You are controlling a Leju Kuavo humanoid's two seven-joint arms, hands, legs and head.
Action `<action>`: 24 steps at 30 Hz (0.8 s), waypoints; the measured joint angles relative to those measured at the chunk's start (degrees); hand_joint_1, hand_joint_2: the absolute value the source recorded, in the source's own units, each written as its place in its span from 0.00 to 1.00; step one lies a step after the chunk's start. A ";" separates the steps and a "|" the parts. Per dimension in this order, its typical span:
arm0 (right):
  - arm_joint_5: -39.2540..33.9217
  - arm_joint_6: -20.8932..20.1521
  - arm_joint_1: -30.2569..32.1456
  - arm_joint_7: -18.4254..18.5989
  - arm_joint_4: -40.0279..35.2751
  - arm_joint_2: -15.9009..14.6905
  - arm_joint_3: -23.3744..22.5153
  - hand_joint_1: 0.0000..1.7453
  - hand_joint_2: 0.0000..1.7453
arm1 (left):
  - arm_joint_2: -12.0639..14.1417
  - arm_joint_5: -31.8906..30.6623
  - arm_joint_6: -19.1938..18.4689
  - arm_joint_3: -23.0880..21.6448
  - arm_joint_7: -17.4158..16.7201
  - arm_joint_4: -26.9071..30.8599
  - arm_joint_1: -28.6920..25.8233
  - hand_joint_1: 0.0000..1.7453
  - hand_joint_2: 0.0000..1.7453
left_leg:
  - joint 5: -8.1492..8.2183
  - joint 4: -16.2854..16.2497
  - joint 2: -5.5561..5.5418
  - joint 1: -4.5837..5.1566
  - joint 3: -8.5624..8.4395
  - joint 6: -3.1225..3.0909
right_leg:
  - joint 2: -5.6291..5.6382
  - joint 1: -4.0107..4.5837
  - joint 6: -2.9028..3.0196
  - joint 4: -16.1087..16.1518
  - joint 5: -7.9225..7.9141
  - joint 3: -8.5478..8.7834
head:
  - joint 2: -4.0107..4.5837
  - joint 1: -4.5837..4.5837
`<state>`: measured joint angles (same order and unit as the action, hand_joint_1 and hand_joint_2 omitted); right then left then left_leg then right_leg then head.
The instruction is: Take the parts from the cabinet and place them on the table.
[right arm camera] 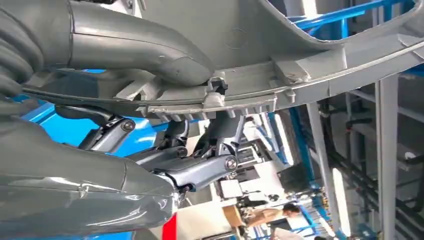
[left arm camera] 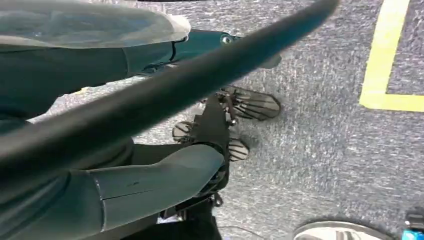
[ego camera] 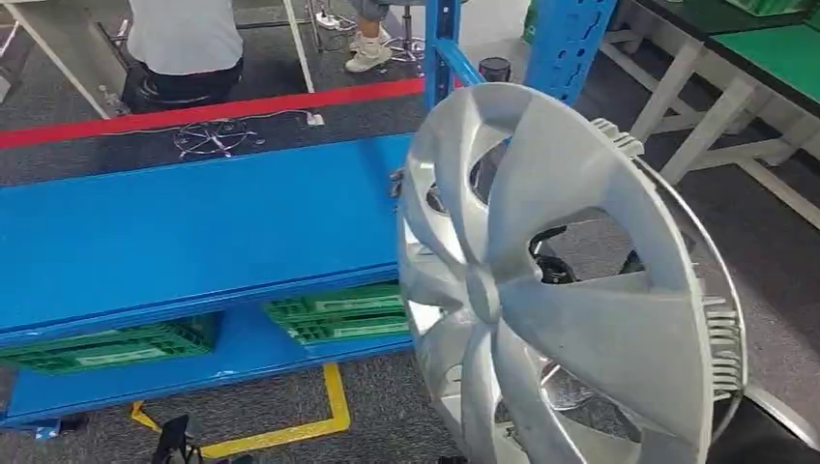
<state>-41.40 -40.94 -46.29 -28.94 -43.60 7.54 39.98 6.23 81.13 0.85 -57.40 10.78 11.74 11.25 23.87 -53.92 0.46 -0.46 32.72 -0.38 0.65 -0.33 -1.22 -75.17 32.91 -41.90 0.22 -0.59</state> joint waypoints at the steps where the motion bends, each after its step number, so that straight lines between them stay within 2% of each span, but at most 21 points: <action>1: 0.00 -0.02 -0.01 0.00 0.11 0.00 0.02 1.00 1.00 | -0.09 0.02 0.00 0.00 0.00 0.00 -0.01 0.00 1.00 | 0.11 -0.03 0.02 0.00 -0.15 0.09 | -0.06 -0.10 0.03 3.29 -2.20 1.62 | 0.00 0.26; 3: 0.00 -0.09 -0.12 0.00 0.11 0.00 0.00 1.00 1.00 | -0.22 0.02 0.00 0.00 0.00 0.00 0.00 0.00 1.00 | 0.53 -0.18 0.04 0.00 -0.64 0.45 | -0.58 -0.12 0.39 14.25 -7.69 6.93 | 0.00 0.89; 4: 0.00 -0.11 -0.24 -0.02 0.11 0.00 0.00 1.00 1.00 | -0.22 0.02 0.00 0.00 0.00 0.00 -0.01 0.00 1.00 | 0.73 -0.23 0.08 0.07 -0.61 0.73 | -1.29 0.02 0.79 17.43 -7.89 8.28 | 0.00 1.16; 5: 0.02 -0.13 -0.51 0.00 0.13 0.07 0.02 1.00 1.00 | -0.22 0.02 0.00 0.00 0.00 0.00 0.07 0.00 1.00 | 0.83 -0.69 0.07 0.44 -0.24 0.99 | -1.18 0.36 1.04 19.04 -7.43 9.64 | 0.00 1.25; 6: 0.02 -0.17 -0.53 -0.02 0.17 0.11 0.02 1.00 1.00 | -0.22 0.02 0.00 0.00 0.00 0.00 0.03 0.00 1.00 | 0.58 -0.58 0.18 0.36 0.08 1.36 | -1.02 0.31 1.44 18.81 -7.35 9.19 | 0.00 1.05; 7: 0.02 -0.17 -0.47 -0.09 0.24 0.09 0.02 1.00 1.00 | -0.22 0.02 0.00 0.00 0.00 0.00 -0.08 0.00 1.00 | 0.51 -0.53 0.35 0.31 0.13 1.48 | -0.77 0.40 1.56 18.86 -7.42 9.06 | 0.00 0.83; 9: 0.07 -0.09 -0.44 -0.09 0.39 0.13 0.02 1.00 1.00 | -0.22 0.04 0.00 0.00 0.02 0.00 -0.14 0.00 1.00 | 0.66 -0.59 0.38 0.32 -0.18 2.12 | -0.55 0.16 2.17 19.57 -7.81 9.47 | 0.00 0.83; 10: 0.22 0.35 -0.56 -0.11 0.41 0.28 0.02 1.00 1.00 | -0.22 0.04 -0.02 0.00 0.07 0.00 -0.09 0.00 1.00 | 2.04 -2.19 0.20 0.11 0.40 2.38 | -0.45 -0.06 2.39 19.83 -7.96 9.75 | 0.00 0.68; 11: 0.39 0.85 -0.71 -0.17 0.43 0.39 0.02 1.00 1.00 | -0.24 0.04 -0.09 0.00 0.11 0.00 -0.03 0.00 1.00 | 4.26 -6.06 0.03 0.06 2.40 2.67 | -0.43 -0.10 2.54 19.83 -7.95 9.72 | 0.00 0.09; 12: 0.74 1.58 -0.71 -0.26 0.52 0.46 0.02 1.00 1.00 | -0.24 0.02 -0.15 0.00 0.11 0.00 -0.08 0.00 1.00 | 6.58 -11.40 0.00 -0.01 5.02 2.96 | -0.42 -0.09 2.68 19.83 -7.96 9.71 | 0.00 -0.37; 13: 1.18 2.50 -0.66 -0.35 0.66 0.50 0.07 1.00 1.00 | -0.24 0.02 -0.15 0.00 0.11 0.00 -0.16 0.00 1.00 | 8.14 -16.25 -0.04 -0.09 7.56 3.16 | -0.40 -0.06 2.73 19.83 -7.93 9.71 | 0.00 -0.55; 14: 1.68 3.64 -0.54 -0.50 0.81 0.50 0.11 1.00 1.00 | -0.28 0.02 -0.15 0.00 0.11 0.00 -0.22 0.00 1.00 | 8.57 -19.30 -0.04 -0.12 9.39 3.32 | -0.31 -0.06 2.74 19.83 -7.92 9.71 | 0.00 -0.74; 15: 2.01 4.86 -0.47 -0.68 1.01 0.55 0.11 1.00 1.00 | -0.33 0.00 -0.15 0.00 0.11 0.00 -0.24 0.00 1.00 | 7.69 -19.44 -0.04 -0.21 9.91 3.38 | -0.19 -0.07 2.72 19.83 -7.91 9.75 | 0.00 -0.92; 16: 2.27 5.95 -0.49 -0.81 1.22 0.61 0.11 1.00 1.00 | -0.33 -0.04 -0.15 0.00 0.11 0.00 -0.25 0.00 1.00 | 5.40 -16.51 -0.04 -0.36 8.90 3.42 | 0.01 -0.09 2.71 19.82 -7.90 9.76 | 0.00 -1.18; 18: 2.30 6.25 -0.58 -0.85 1.40 0.83 0.11 1.00 1.00 | -0.15 -0.13 -0.15 0.00 0.11 0.00 -0.20 0.00 1.00 | 0.12 -6.12 -0.11 -0.64 4.26 3.31 | 0.34 -0.11 2.51 19.80 -7.77 9.88 | 0.00 -1.51; 19: 2.21 6.25 -0.70 -0.87 1.44 0.92 0.11 1.00 1.00 | -0.15 -0.15 -0.15 0.00 0.11 0.00 -0.13 0.00 1.00 | -1.15 -2.21 -0.31 -0.75 2.49 3.23 | 0.44 -0.10 2.38 19.80 -7.72 9.84 | 0.00 -1.75; 20: 2.19 6.23 -0.81 -0.92 1.49 1.03 0.09 1.00 1.00 | -0.15 -0.18 -0.17 0.00 0.11 0.00 0.00 0.00 1.00 | -0.87 -0.46 -0.37 -0.41 1.92 2.95 | 0.67 0.36 2.02 19.46 -7.49 9.52 | 0.00 -2.12; 21: 2.12 6.14 -0.78 -0.90 1.51 1.07 0.09 1.00 1.00 | -0.17 -0.22 -0.20 0.00 0.11 0.00 0.05 0.00 1.00 | -0.95 -0.50 -0.26 -0.53 1.93 2.76 | 0.72 0.40 1.98 19.50 -7.35 9.41 | 0.00 -1.79; 22: 2.03 6.10 -0.69 -0.85 1.53 1.07 0.09 1.00 1.00 | -0.31 -0.29 -0.26 0.00 0.11 0.00 0.07 0.00 1.00 | -0.86 -0.43 -0.16 -0.61 1.86 2.97 | 0.66 0.58 3.46 19.33 -6.66 9.56 | 0.00 -1.29; 23: 1.92 6.05 -0.64 -0.83 1.60 1.07 0.09 1.00 1.00 | -0.33 -0.31 -0.33 0.00 0.11 0.00 0.05 0.00 1.00 | -0.82 -0.37 -0.27 -0.42 1.71 2.88 | 0.63 0.49 3.75 19.30 -6.93 9.68 | 0.00 -0.96; 24: 1.88 6.01 -0.66 -0.85 1.64 1.07 0.07 1.00 1.00 | -0.33 -0.29 -0.33 0.00 0.11 0.00 0.07 0.00 1.00 | -0.75 -0.40 -0.30 -0.31 1.66 2.71 | 0.57 0.44 3.61 19.42 -7.01 9.77 | 0.00 -0.92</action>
<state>-39.52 -34.93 -46.95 -29.79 -41.97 8.61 40.04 5.90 80.85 0.52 -57.40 10.88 11.74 11.32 23.12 -54.32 0.16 -0.78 34.38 2.33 1.22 0.10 2.39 -55.75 25.91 -32.13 0.22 -1.51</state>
